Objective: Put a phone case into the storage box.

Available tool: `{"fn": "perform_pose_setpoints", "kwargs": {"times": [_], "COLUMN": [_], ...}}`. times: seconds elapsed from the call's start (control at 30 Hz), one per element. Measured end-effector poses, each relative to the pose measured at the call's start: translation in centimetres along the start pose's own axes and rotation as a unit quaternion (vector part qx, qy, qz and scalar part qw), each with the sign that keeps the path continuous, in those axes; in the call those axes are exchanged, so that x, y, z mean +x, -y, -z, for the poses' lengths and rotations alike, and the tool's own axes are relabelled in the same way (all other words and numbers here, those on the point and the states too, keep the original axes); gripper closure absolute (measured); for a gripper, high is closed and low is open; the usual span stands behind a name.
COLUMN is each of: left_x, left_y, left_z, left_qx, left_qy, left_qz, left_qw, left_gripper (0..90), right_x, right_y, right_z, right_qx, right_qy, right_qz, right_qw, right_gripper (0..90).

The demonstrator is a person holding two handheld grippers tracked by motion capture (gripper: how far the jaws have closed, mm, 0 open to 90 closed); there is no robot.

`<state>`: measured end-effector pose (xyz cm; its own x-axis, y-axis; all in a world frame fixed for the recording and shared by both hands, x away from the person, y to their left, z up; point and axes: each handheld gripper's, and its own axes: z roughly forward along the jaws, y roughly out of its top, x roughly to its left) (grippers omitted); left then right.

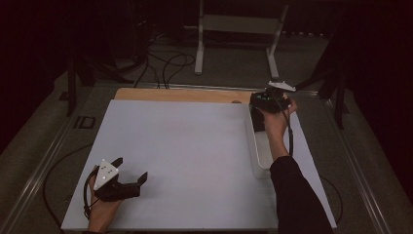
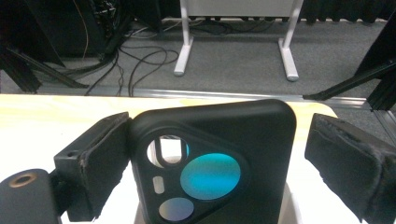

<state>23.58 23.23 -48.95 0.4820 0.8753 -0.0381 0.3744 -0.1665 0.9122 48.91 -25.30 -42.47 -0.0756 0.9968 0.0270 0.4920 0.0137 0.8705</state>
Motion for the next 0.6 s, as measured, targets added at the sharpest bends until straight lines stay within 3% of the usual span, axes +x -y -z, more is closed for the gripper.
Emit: {"fn": "perform_pose_setpoints", "kwargs": {"times": [0.3,0.6], "left_x": [-0.02,0.01], "left_y": [-0.01,-0.04], "left_z": [0.01,0.03], "left_qx": [-0.001,-0.001], "left_qy": [0.001,0.0], "left_qz": [0.001,0.0], "left_qw": [1.0,1.0], "left_gripper": [0.0,0.1], "right_x": [-0.31,-0.24], "right_y": [-0.62,-0.44], "right_z": [0.6,0.88], "right_qx": [-0.015,0.005], "right_qy": [-0.003,-0.024], "right_qz": [0.0,-0.002], "right_qw": [0.9999,0.9997], "right_gripper": [7.3,7.4]}}
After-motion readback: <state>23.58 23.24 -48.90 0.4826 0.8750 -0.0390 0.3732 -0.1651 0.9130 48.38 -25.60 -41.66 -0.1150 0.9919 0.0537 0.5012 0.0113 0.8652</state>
